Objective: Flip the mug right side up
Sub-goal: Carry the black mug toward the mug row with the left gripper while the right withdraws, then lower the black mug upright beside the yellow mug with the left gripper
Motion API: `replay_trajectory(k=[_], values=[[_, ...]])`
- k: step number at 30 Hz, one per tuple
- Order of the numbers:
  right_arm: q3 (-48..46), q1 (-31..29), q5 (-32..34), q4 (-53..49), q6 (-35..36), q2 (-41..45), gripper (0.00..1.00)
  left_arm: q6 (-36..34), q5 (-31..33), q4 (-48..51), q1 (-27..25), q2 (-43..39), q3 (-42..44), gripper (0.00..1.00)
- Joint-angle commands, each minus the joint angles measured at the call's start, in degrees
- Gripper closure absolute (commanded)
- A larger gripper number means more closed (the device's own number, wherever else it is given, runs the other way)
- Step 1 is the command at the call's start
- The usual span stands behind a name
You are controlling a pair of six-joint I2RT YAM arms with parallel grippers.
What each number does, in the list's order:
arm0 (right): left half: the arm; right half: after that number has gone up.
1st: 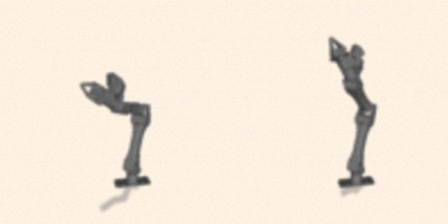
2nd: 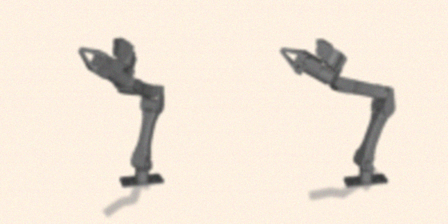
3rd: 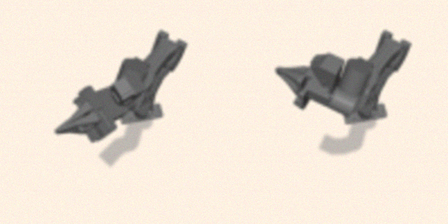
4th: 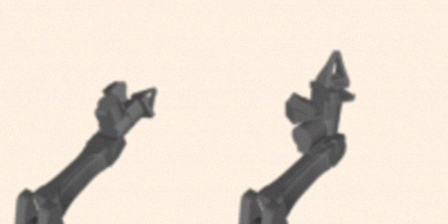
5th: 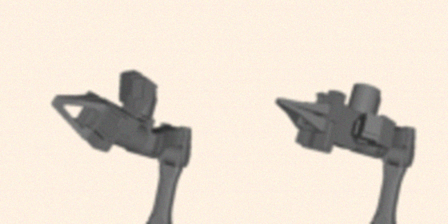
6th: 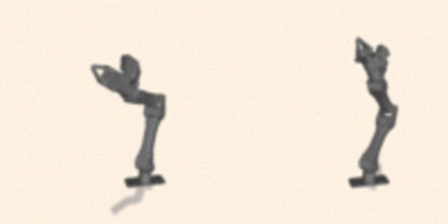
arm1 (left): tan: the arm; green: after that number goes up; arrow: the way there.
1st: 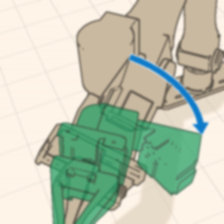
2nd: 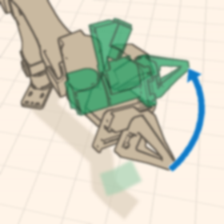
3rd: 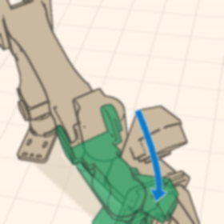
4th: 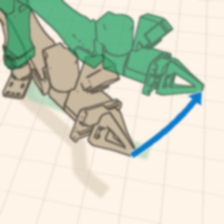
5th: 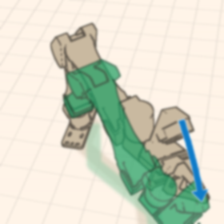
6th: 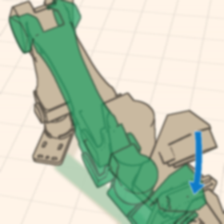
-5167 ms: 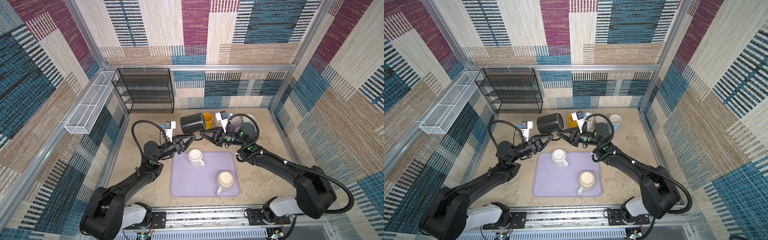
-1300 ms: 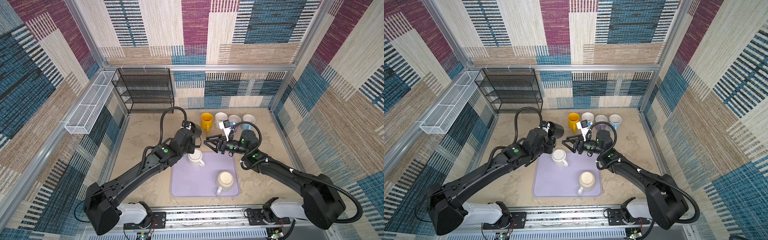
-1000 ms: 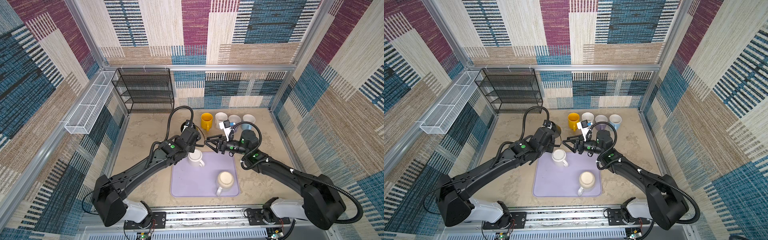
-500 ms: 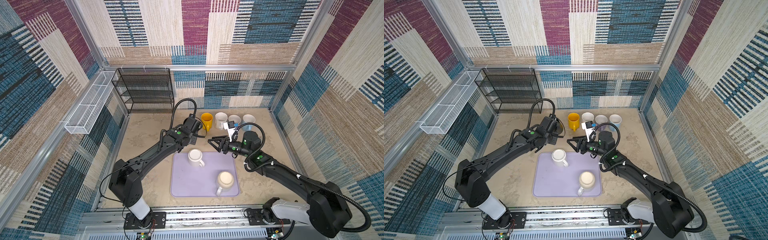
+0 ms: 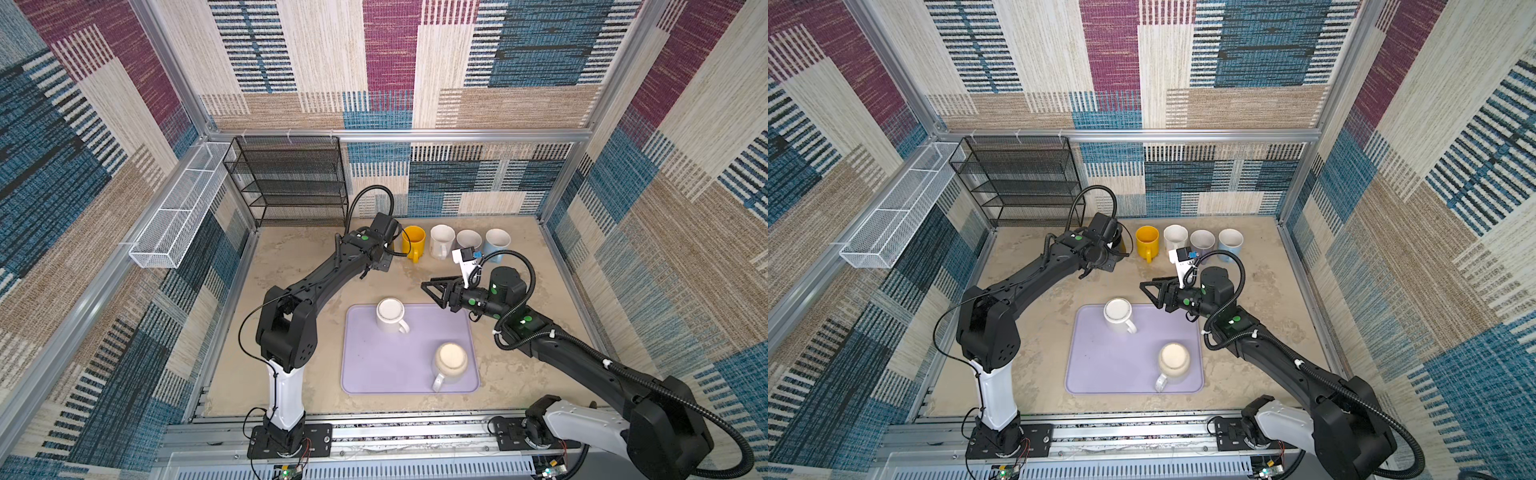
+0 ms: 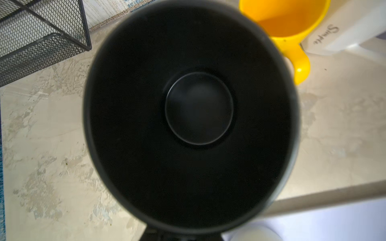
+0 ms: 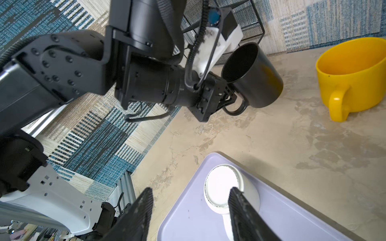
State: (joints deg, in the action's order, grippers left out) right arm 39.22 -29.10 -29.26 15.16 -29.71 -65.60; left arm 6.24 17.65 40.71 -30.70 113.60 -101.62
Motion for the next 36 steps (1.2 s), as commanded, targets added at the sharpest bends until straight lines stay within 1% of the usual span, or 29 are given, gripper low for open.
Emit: replay_trajectory(k=[1,9,25,36], values=[[-0.5,0.1,1.5,-0.6,0.9,1.1,0.40,-2.0,-0.4,-0.9,0.8,1.8,-3.1,1.00],[-1.2,0.1,2.0,-1.5,1.1,3.0,0.40,-2.5,-2.1,0.9,1.9,8.5,-9.5,1.00],[-2.0,0.3,3.5,-3.9,2.0,5.7,0.40,-4.5,-2.7,6.8,3.5,20.1,-23.9,1.00],[-1.9,0.4,3.1,-3.9,1.9,5.9,0.40,-4.3,-1.9,8.4,3.6,24.0,-27.8,1.00]])
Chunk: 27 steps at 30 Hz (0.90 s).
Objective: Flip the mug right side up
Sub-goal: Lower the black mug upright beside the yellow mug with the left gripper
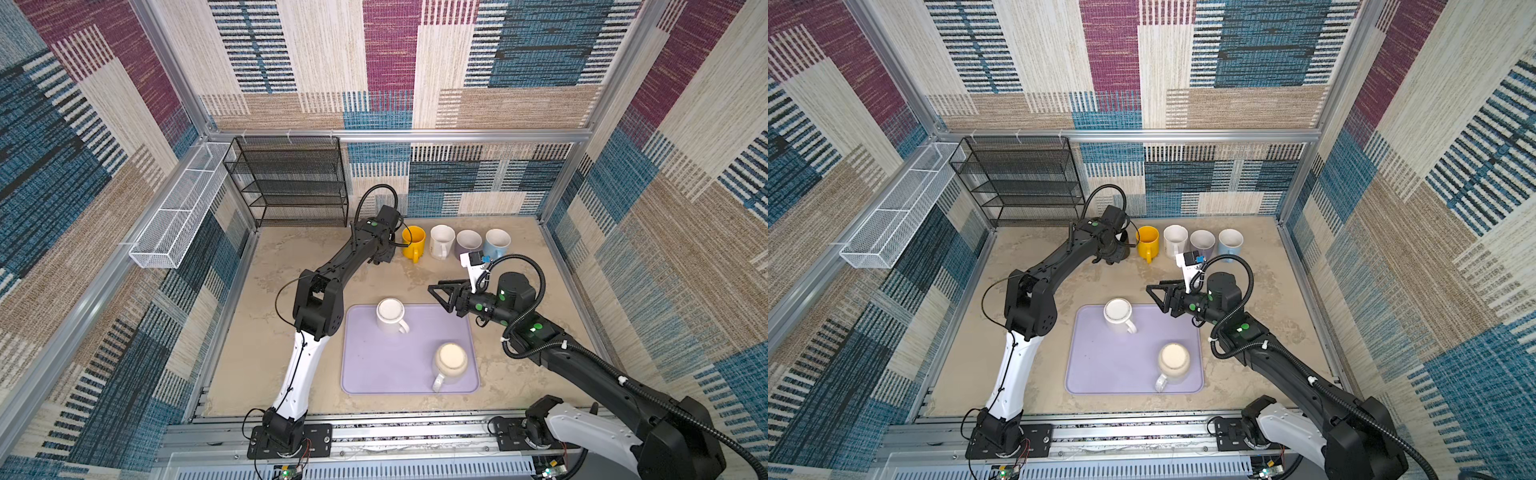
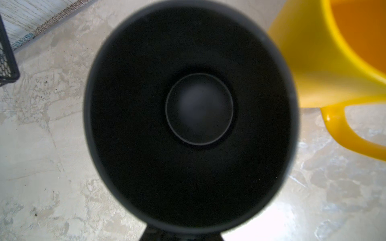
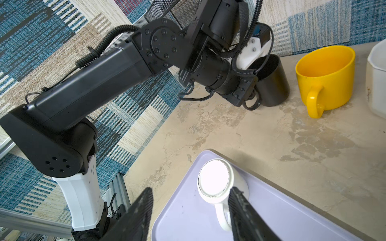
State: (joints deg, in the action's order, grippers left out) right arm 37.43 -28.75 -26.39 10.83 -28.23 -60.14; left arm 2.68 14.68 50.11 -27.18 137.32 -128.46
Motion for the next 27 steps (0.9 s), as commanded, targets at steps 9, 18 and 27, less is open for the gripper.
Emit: replay_trajectory(k=[9,18,27], values=[[0.3,0.2,0.2,-0.3,0.8,0.7,0.40,0.7,2.4,-1.0,0.0,2.1,-2.5,1.00],[1.1,0.4,0.0,-0.9,1.2,0.2,0.40,2.4,1.9,-0.7,0.0,3.9,-4.5,1.00],[1.5,0.5,-0.4,-0.6,1.2,-0.6,0.40,3.2,0.4,-0.4,0.0,4.9,-5.6,1.00]])
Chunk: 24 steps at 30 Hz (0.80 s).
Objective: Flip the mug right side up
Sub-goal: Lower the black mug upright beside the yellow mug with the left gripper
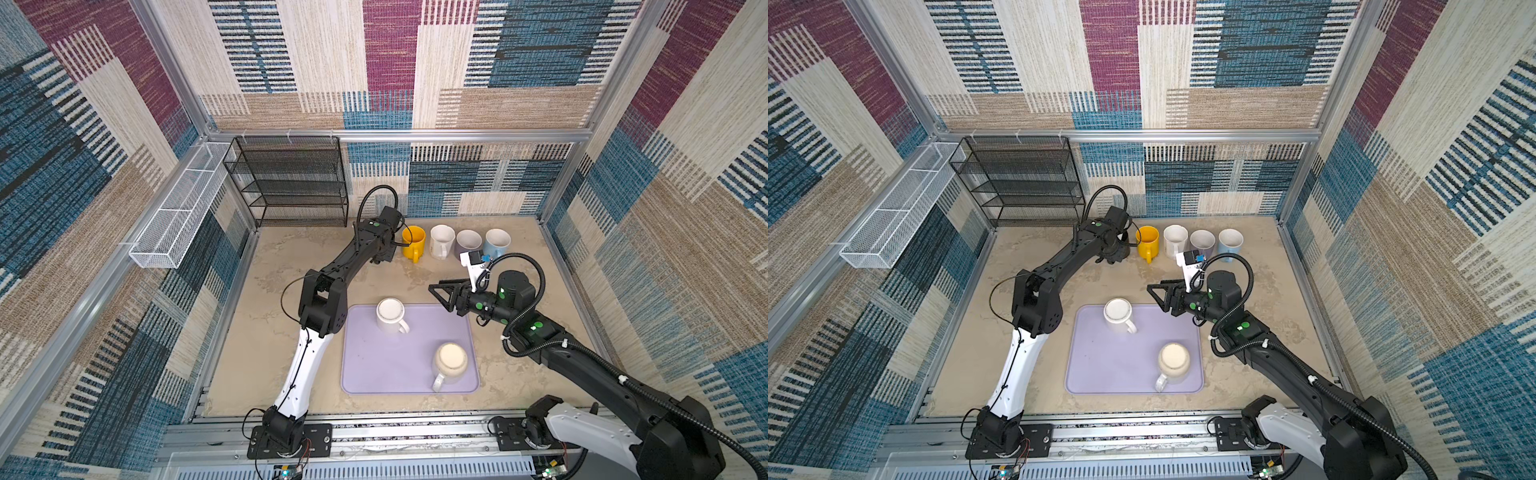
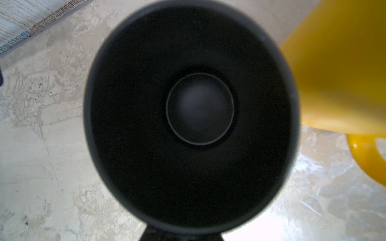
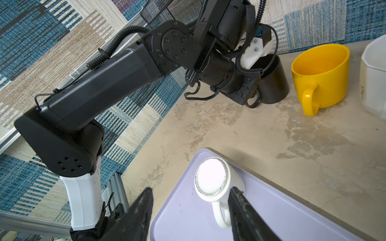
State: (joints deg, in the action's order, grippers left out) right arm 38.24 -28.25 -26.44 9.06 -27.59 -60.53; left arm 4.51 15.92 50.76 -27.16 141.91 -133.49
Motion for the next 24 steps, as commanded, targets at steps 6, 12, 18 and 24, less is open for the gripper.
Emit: replay_trajectory(k=[6,12,18,24], values=[[1.0,0.0,-0.8,1.2,0.4,-0.6,0.40,2.6,-1.9,-0.6,0.0,0.9,-1.6,1.00],[0.5,0.0,-0.6,1.2,0.3,-0.1,0.40,3.2,-2.8,-0.3,0.0,1.0,-1.5,0.91],[0.0,0.0,-0.4,1.3,0.3,0.4,0.40,3.1,-3.0,0.2,0.0,0.7,-1.5,0.83],[-0.3,0.0,-0.1,1.2,0.4,0.9,0.40,3.1,-3.2,0.2,0.0,-0.3,-0.5,0.79]])
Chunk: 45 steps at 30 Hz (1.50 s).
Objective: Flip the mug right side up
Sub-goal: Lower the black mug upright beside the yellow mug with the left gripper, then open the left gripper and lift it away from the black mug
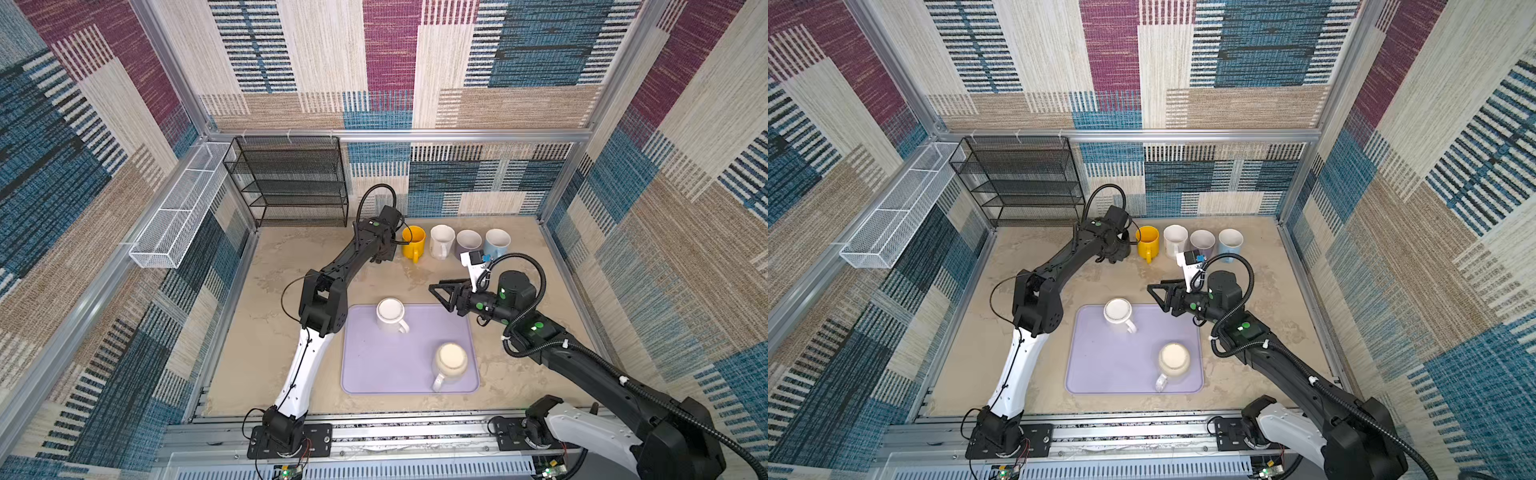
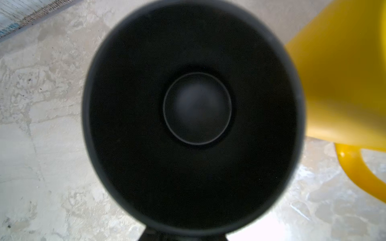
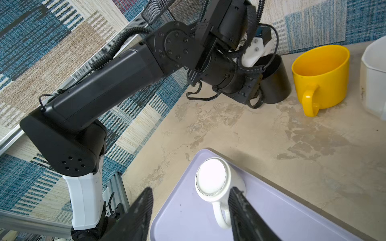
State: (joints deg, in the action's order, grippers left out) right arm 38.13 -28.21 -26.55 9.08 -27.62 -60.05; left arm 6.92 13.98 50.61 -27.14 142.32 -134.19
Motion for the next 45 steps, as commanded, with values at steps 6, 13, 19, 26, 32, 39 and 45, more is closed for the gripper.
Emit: replay_trajectory(k=[6,13,19,26,32,39,45], values=[[-0.6,0.1,0.1,1.2,0.5,0.9,0.40,0.7,-1.7,0.3,0.0,-1.1,0.1,0.74],[-1.1,0.1,0.3,0.9,0.6,1.4,0.40,0.4,-1.7,0.4,0.0,-2.2,0.5,0.61],[-1.3,0.2,0.3,0.9,0.7,1.6,0.40,-0.2,-2.5,0.3,0.0,-4.3,2.3,0.42],[-1.5,0.3,0.5,1.2,1.0,0.4,0.40,-1.0,-3.3,0.3,0.0,-7.9,4.8,0.36],[-1.5,0.2,1.4,0.9,1.8,-1.3,0.39,-1.3,-7.1,-2.9,-0.1,-14.4,12.0,0.34],[-1.3,0.3,2.8,-0.8,4.2,-3.5,0.39,-0.8,-8.5,-9.1,-0.1,-25.4,23.8,0.33],[-1.3,0.3,3.3,-1.9,5.7,-5.1,0.38,0.1,-10.0,-12.8,-0.3,-34.0,33.0,0.32]])
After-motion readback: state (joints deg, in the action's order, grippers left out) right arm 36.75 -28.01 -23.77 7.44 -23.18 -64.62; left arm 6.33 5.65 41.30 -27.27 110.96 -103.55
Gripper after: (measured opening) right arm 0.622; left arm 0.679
